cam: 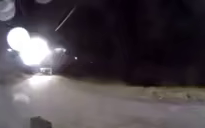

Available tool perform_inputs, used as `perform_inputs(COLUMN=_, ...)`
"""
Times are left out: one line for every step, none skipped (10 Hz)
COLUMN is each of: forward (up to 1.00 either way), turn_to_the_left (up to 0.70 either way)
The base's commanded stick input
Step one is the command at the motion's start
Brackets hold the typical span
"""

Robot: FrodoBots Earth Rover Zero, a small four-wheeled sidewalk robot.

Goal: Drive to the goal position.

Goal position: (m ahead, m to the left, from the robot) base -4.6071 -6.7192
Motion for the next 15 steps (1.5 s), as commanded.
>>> perform_inputs(forward=0.0, turn_to_the_left=-0.64)
perform_inputs(forward=0.0, turn_to_the_left=-0.69)
perform_inputs(forward=0.0, turn_to_the_left=-0.7)
perform_inputs(forward=0.0, turn_to_the_left=-0.7)
perform_inputs(forward=0.0, turn_to_the_left=-0.7)
perform_inputs(forward=0.0, turn_to_the_left=-0.7)
perform_inputs(forward=0.0, turn_to_the_left=-0.7)
perform_inputs(forward=0.0, turn_to_the_left=-0.7)
perform_inputs(forward=0.0, turn_to_the_left=-0.7)
perform_inputs(forward=0.0, turn_to_the_left=-0.7)
perform_inputs(forward=0.0, turn_to_the_left=-0.7)
perform_inputs(forward=0.0, turn_to_the_left=-0.7)
perform_inputs(forward=0.0, turn_to_the_left=-0.7)
perform_inputs(forward=0.0, turn_to_the_left=-0.7)
perform_inputs(forward=0.0, turn_to_the_left=-0.7)
